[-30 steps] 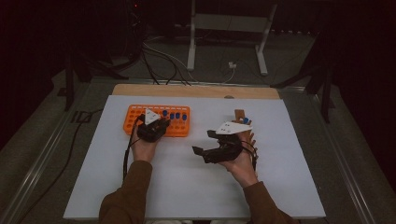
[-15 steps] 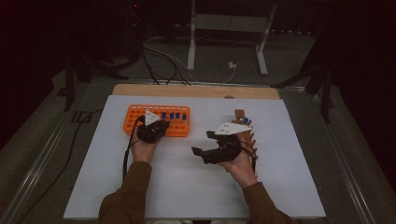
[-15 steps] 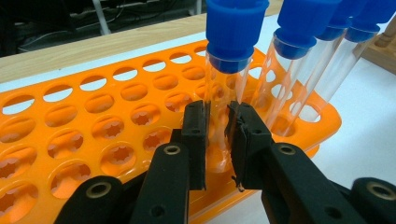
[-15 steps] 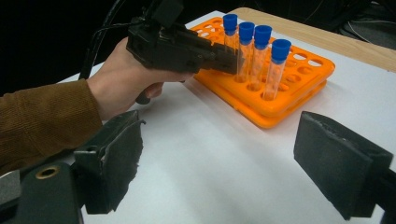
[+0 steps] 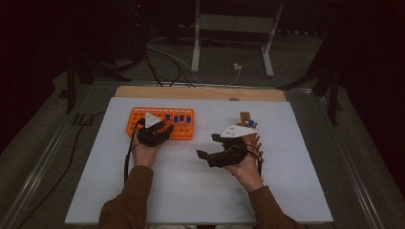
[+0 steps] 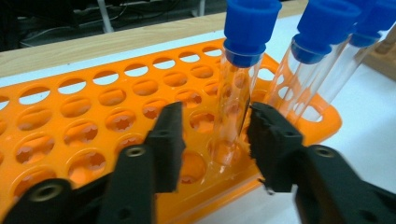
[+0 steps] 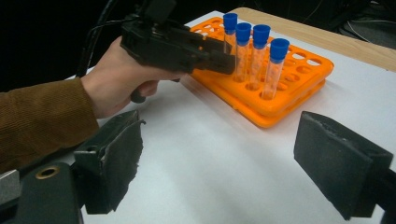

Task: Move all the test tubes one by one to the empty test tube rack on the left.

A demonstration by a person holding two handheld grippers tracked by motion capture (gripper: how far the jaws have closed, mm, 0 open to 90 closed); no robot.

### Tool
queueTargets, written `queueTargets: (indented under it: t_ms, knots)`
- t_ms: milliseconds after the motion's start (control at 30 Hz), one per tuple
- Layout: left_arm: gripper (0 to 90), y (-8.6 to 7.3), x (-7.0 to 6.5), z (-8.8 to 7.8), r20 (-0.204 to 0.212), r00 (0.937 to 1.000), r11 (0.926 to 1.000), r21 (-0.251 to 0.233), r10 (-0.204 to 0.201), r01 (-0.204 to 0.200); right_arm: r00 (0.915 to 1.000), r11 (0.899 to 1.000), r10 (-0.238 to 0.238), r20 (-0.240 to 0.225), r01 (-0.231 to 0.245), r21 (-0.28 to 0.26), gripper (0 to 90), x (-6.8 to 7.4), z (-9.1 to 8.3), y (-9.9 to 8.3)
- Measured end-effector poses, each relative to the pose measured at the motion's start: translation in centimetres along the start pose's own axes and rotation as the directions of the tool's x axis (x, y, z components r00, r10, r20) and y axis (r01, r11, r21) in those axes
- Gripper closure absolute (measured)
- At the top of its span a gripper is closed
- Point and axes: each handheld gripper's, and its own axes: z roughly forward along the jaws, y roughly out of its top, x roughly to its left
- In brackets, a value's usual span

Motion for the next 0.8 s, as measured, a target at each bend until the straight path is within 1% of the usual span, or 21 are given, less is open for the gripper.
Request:
queueTargets:
  t_ms: [67,133,200,267,300,333,367,400,433,533,633,667,733,800]
  knots:
    - [49.7,0.0,0.1,-0.4,0.003,1.0,1.0,-0.008,-0.004,0.004,1.0,1.0,0.002,0.0,-0.002,0.0,15.0,0.0,0.0,0.0]
    - [46.8,0.1,0.1,-0.9,0.021,0.9996,0.9997,-0.015,-0.018,0.018,1.0,1.0,0.001,0.0,-0.001,-0.001,15.0,0.0,0.0,-0.1]
    - [39.6,0.3,0.1,-1.2,0.043,0.9984,0.9994,-0.002,-0.035,0.035,1.0,1.0,0.002,0.001,-0.002,0.001,14.9,0.0,0.0,-0.1]
    - [33.8,0.4,0.0,-1.5,0.061,0.9974,0.9992,0.015,-0.039,0.038,1.0,1.0,0.002,0.002,-0.002,-0.001,14.9,-0.1,0.0,-0.1]
    - [32.4,0.3,0.0,-1.8,0.074,0.9963,0.999,0.014,-0.043,0.042,1.0,1.0,0.005,0.002,-0.005,-0.002,14.9,-0.1,-0.1,-0.1]
    - [29.4,0.3,-0.1,-2.1,0.072,0.9964,0.999,0.007,-0.045,0.045,1.0,1.0,0.009,0.001,-0.009,-0.004,14.9,-0.2,-0.1,-0.2]
    - [27.5,0.3,-0.2,-2.5,0.081,0.9959,0.9991,0.002,-0.042,0.042,1.0,1.0,0.009,0.001,-0.009,-0.005,14.8,-0.2,-0.1,-0.2]
    - [27.5,0.2,-0.3,-2.8,0.086,0.9955,0.9991,-0.006,-0.04,0.041,1.0,1.0,0.007,0.002,-0.007,-0.005,14.7,-0.2,-0.1,-0.2]
    - [26.8,0.1,-0.3,-3.1,0.083,0.9959,0.9992,-0.014,-0.036,0.038,1.0,1.0,0.008,0.004,-0.008,-0.005,14.6,-0.2,-0.2,-0.2]
    - [19.5,-0.1,-0.5,-4.2,0.097,0.9947,0.9986,-0.037,-0.033,0.037,1.0,1.0,0.01,0.001,-0.01,-0.011,14.5,-0.2,-0.3,-0.2]
    - [15.6,-0.2,-0.7,-5.2,0.107,0.9937,0.9975,-0.056,-0.035,0.042,0.9999,1.0,0.011,0.0,-0.011,-0.009,14.4,-0.2,-0.2,-0.2]
    - [14.8,-0.3,-0.8,-5.6,0.113,0.9932,0.9978,-0.057,-0.028,0.035,0.9999,1.0,0.01,0.0,-0.01,-0.009,14.3,-0.2,-0.2,-0.2]
    - [10.0,-0.5,-1.0,-6.1,0.103,0.9946,0.9978,-0.061,-0.018,0.025,0.9999,1.0,0.011,0.0,-0.011,-0.011,14.2,-0.2,-0.2,-0.2]
    - [6.6,-0.6,-1.0,-6.6,0.103,0.9946,0.998,-0.06,-0.012,0.019,0.9999,1.0,0.011,0.0,-0.011,-0.013,14.0,-0.2,-0.2,-0.2]
